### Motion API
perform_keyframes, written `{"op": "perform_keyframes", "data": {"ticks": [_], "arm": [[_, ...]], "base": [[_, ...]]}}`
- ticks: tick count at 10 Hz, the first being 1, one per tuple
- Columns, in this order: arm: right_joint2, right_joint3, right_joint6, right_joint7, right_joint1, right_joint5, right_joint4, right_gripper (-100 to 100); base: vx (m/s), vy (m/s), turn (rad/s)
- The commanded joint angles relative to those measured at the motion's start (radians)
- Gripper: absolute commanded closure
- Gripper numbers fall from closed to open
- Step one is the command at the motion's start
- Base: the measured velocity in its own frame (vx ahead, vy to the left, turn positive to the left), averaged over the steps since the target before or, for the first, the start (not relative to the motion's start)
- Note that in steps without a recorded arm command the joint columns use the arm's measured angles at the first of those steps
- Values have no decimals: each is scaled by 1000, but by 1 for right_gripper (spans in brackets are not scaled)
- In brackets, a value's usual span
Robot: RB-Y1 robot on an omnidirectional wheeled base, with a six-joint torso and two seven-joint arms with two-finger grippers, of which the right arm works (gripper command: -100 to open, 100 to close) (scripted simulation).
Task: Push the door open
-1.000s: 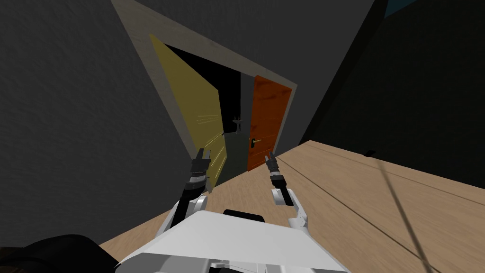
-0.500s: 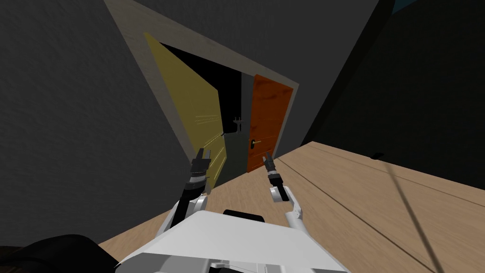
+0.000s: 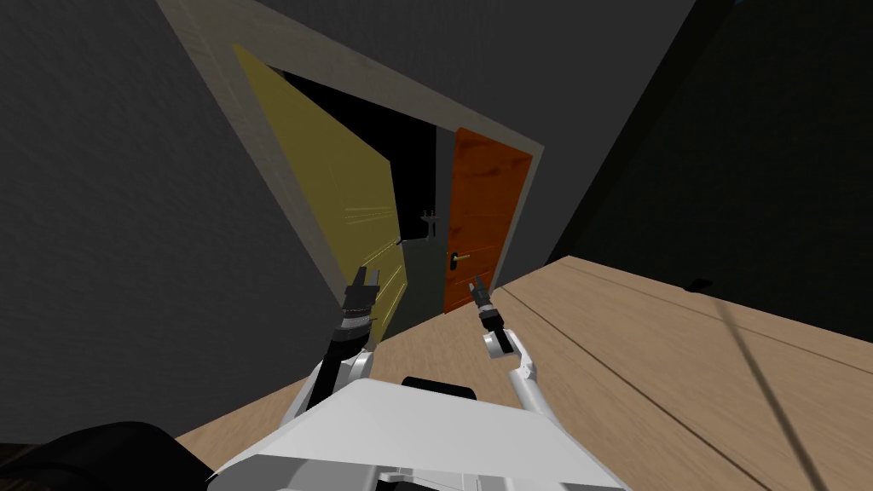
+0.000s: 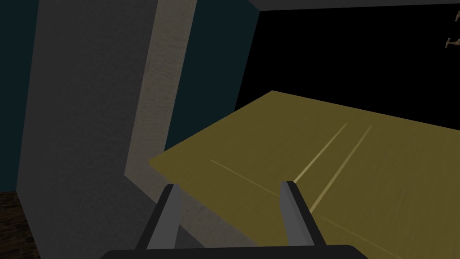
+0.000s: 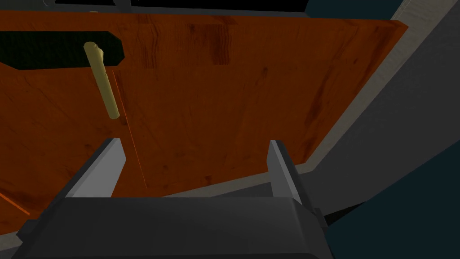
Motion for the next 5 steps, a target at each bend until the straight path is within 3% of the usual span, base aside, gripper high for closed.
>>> {"op": "perform_keyframes", "data": {"ticks": [1, 5], "arm": [[-3, 6, -3, -18, -27, 12, 48, -100], [-15, 17, -16, -61, -99, 38, 173, -100]], "base": [[88, -86, 47], [87, -77, 44]]}}
